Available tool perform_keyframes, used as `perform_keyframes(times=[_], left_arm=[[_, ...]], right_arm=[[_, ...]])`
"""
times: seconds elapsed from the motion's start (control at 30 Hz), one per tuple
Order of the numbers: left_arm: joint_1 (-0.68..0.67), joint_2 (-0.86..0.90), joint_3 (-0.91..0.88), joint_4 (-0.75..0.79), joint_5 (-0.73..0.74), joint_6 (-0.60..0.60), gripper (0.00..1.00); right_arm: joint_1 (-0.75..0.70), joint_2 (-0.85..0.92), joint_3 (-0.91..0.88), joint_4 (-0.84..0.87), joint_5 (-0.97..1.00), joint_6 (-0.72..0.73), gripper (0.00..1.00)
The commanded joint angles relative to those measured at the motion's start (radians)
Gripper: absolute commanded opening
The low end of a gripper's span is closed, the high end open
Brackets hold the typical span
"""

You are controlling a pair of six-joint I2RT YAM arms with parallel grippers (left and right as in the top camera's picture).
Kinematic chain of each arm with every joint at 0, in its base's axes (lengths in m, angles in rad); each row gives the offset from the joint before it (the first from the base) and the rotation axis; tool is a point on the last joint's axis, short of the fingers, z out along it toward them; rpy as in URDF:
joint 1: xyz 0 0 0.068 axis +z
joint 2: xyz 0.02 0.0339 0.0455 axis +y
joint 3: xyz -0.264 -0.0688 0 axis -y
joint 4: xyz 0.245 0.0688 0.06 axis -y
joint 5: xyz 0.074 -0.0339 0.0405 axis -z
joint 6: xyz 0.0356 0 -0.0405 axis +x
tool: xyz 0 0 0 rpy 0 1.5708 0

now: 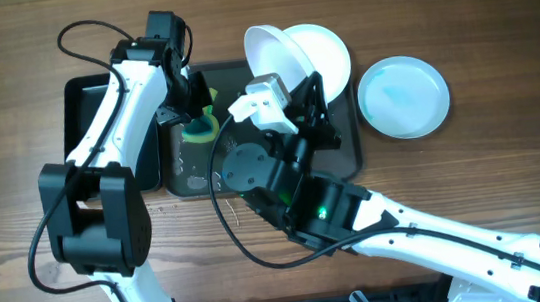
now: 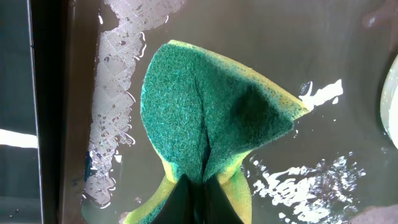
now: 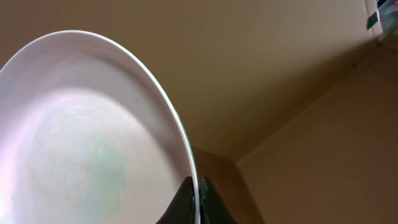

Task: Clean dirty plates on tray and stack at the side
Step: 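Lift the scrubbed plate by its rim with the right gripper, then carry the plate right and stack it on the first plate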

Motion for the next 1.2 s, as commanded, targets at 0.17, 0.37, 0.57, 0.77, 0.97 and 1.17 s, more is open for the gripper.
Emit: perform_keyframes(times=[0.17,0.37,0.57,0.77,0.97,1.17], left_arm=[[-0.003,-0.013,0.018,0.002,0.012,0.016,0.04],[-0.003,-0.013,0.018,-0.001,0.012,0.016,0.04],[-0.002,-0.013,0.018,-0.001,0.012,0.016,0.04],[-0.002,-0.013,0.018,-0.001,0.012,0.016,0.04],[-0.003,-0.013,0.018,-0.001,0.012,0.016,0.04],[-0.003,-0.013,0.018,-0.001,0.012,0.016,0.04]], right_arm=[[-0.053,-0.016,-0.1,-0.356,-0.286,0.557,0.04],[-0.241,-0.084,-0.098,-0.491,-0.729,0.825,0.04],[-0.536,-0.219,-0.098,-0.544,-1.254,0.827,0.04],[-0.918,-0.278,-0.098,-0.683,-1.568,0.827,0.04],[-1.186,-0.231,-0.1,-0.751,-1.58,0.827,0.04],[-1.312,-0.087,-0.101,-0.726,-1.562,0.826,0.04]])
